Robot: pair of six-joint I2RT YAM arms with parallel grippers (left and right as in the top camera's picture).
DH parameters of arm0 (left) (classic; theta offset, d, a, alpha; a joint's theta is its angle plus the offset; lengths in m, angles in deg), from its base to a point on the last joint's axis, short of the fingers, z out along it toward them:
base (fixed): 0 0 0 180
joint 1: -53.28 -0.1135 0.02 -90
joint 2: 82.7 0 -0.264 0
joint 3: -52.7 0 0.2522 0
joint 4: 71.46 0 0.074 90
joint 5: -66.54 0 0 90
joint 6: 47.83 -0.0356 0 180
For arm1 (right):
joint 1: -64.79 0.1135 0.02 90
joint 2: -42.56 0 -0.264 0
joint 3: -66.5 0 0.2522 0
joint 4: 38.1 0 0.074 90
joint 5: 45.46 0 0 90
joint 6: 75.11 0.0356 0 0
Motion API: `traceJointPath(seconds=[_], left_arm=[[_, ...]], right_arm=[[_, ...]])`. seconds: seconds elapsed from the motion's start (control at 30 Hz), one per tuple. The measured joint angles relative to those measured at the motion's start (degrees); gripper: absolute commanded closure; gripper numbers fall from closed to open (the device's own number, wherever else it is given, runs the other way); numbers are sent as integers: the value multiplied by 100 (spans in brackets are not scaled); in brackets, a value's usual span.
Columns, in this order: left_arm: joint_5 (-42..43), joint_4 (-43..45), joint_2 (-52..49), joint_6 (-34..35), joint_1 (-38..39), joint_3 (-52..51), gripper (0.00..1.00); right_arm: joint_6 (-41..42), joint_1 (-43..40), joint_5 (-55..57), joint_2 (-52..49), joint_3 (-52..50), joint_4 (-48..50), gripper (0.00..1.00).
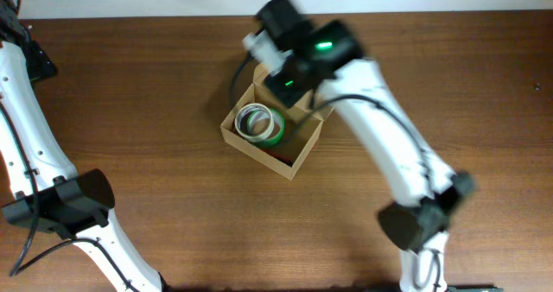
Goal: Pack container
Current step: 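Retract the right gripper and bring both grippers to the box lid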
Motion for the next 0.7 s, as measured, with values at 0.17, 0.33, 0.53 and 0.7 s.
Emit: traceJointPath(seconds=[0.17, 0.33, 0.53, 0.7], left_arm=[[2, 0, 0, 0, 0, -2, 0], [92, 127, 0, 2, 0, 0, 0], [1097, 640, 0, 2, 0, 0, 0], [2636, 798, 0, -114, 15, 0, 50]], right_arm=[[452, -1003, 326, 960, 107, -13, 73], [1067, -2450, 127, 1325, 107, -33, 96], [1528, -3499, -632, 1110, -1032, 267, 96], [2015, -3560, -907, 693, -2481, 1123, 96]])
